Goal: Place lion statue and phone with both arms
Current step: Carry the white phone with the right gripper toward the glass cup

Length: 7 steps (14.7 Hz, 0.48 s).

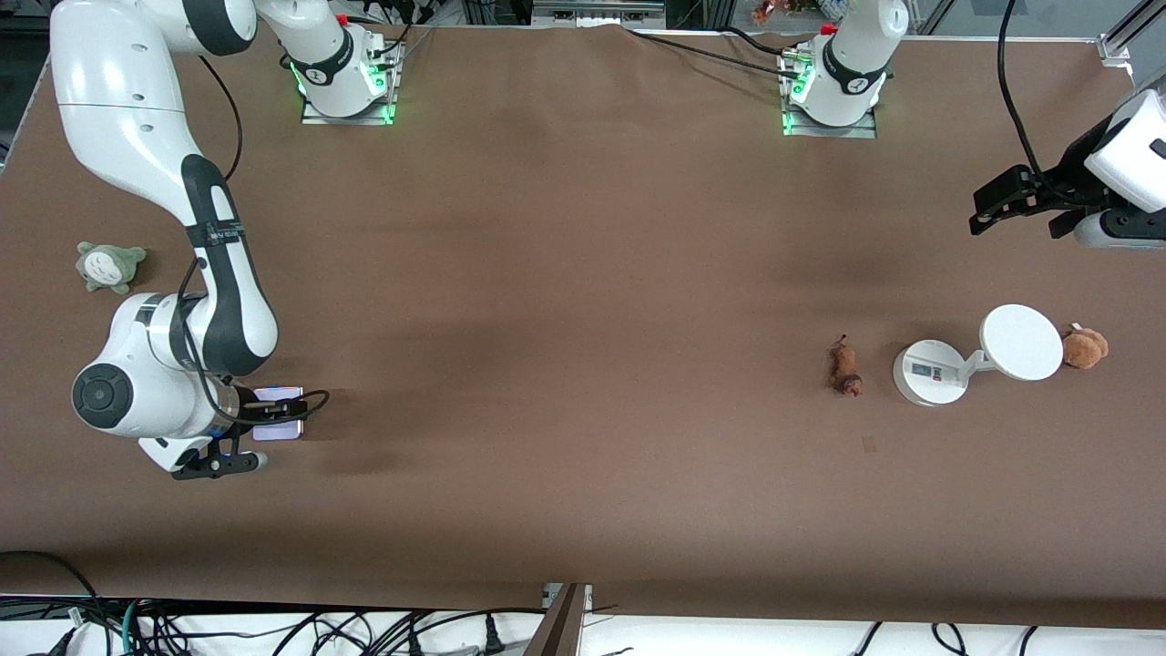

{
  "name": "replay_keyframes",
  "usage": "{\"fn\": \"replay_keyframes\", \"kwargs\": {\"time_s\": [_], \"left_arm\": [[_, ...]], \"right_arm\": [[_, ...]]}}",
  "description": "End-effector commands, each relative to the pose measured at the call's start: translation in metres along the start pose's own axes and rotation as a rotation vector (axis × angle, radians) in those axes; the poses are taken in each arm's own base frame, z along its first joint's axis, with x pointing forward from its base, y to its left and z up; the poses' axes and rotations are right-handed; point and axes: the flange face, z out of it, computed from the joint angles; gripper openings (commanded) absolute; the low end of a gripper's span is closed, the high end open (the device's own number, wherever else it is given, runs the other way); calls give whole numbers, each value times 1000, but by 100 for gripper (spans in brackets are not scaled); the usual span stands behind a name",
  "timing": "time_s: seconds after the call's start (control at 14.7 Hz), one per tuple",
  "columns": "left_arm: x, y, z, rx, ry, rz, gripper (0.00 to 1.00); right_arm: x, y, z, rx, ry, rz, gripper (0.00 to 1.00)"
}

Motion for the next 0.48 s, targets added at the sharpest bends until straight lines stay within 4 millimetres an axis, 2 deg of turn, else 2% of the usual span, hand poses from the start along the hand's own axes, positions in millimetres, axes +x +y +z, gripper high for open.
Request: {"fn": "replay_keyframes", "kwargs": {"time_s": [0.0,0.2,0.41], "left_arm": [[5,5,-5,19,6,-7,100],[10,-7,2,15,-7,-42,100],[9,-15,1,18,-8,-55,100]], "right_arm": [[2,-15,7,19,16,3,0],[6,-10,29,1,46,-14,0],[6,-7,51,-9,70,-11,0]]}}
